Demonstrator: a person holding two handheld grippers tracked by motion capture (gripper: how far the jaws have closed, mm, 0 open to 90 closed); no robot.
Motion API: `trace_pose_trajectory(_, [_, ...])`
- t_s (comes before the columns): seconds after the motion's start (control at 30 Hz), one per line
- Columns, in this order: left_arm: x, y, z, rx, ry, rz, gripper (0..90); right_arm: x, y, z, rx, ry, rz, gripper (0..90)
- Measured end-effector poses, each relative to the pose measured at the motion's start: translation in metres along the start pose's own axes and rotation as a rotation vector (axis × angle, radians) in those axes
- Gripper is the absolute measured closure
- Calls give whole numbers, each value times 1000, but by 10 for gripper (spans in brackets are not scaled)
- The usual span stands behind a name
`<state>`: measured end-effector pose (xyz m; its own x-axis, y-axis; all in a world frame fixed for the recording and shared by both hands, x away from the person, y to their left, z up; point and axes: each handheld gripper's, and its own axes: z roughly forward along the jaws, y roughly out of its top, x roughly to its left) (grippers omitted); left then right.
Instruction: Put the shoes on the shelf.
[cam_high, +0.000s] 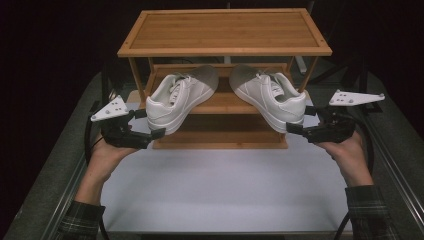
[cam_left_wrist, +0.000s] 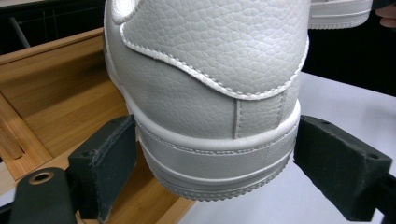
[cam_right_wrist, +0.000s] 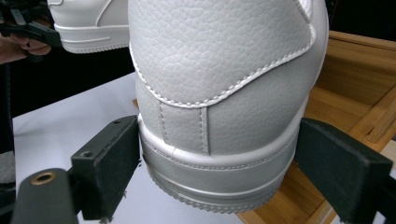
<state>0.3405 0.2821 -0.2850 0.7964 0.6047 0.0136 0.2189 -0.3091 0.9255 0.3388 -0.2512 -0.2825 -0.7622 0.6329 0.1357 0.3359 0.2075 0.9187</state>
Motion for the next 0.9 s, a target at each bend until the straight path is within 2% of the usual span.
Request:
trace_pose_trajectory(0.17, [-5, 2, 3, -12, 10, 4, 141, 2, 0, 1, -3, -7, -6, 146])
trace_pose_trajectory(0.23, [-7, 5, 7, -17, -14, -3, 156, 5, 2, 5, -2, -2, -15, 158])
trace_pose_trajectory(0.3, [-11, 7, 14, -11, -36, 6, 187, 8, 3, 10, 1, 13, -23, 176])
trace_pose_trajectory(0.43, [-17, 11, 28, -10, -41, 23, 209, 13, 7, 22, -4, 24, -36, 196])
trace_pose_trajectory(0.73, [-24, 21, 52, -6, -64, 34, 231, 17, 12, 39, -13, 46, -39, 245])
trace_pose_trajectory(0.9, [-27, 28, 67, -2, -74, 38, 237, 25, 19, 56, -7, 61, -59, 277])
